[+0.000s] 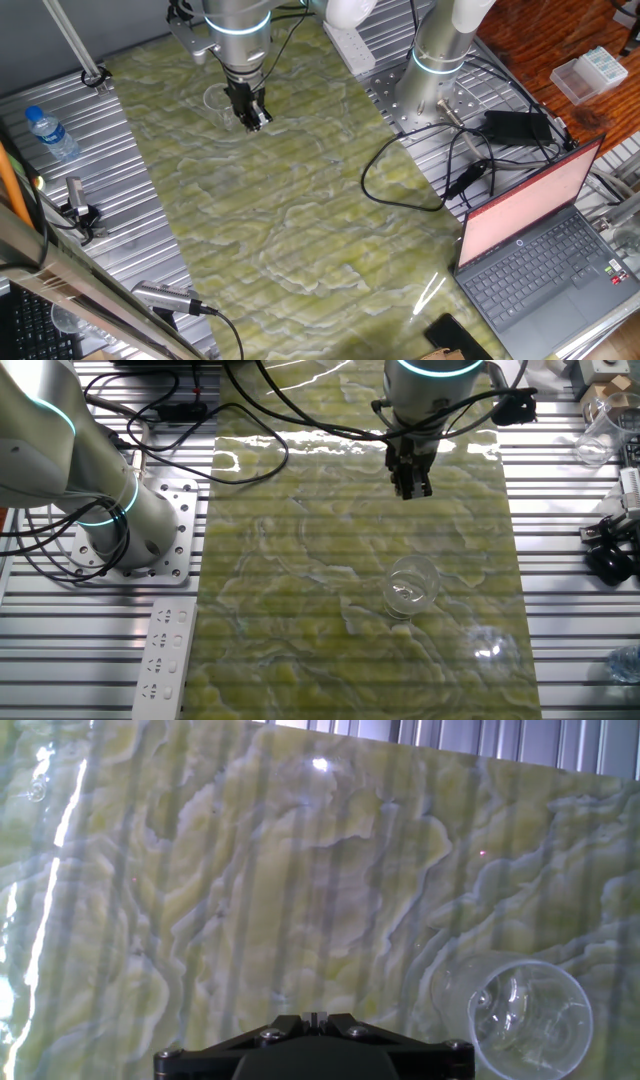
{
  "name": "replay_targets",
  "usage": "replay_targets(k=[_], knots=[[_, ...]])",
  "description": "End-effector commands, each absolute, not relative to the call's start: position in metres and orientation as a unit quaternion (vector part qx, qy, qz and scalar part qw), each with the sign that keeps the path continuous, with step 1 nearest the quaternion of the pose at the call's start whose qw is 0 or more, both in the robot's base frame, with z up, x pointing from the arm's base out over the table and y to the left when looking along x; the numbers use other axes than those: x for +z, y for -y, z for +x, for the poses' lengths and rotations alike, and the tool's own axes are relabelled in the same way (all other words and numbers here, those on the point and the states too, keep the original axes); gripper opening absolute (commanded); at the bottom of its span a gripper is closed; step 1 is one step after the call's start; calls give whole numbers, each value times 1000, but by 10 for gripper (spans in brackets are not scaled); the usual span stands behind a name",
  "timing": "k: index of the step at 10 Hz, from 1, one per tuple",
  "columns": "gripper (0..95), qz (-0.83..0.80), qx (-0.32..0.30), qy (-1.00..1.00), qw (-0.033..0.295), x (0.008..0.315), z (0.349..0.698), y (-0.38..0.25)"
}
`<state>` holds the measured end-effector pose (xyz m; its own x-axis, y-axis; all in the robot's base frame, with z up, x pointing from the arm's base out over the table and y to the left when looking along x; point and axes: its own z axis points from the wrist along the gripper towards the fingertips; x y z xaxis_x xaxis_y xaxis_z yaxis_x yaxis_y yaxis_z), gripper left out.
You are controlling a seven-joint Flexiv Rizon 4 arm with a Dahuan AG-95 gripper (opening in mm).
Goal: Pick up the cup
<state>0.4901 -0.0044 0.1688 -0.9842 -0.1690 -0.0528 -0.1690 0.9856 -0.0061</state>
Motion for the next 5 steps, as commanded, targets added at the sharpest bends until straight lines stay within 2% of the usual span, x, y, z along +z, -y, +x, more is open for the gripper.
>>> replay_targets(k=[1, 5], knots=[[0, -100, -1, -995, 26, 175, 486, 14], [0, -123, -2, -992, 27, 189, 477, 33]])
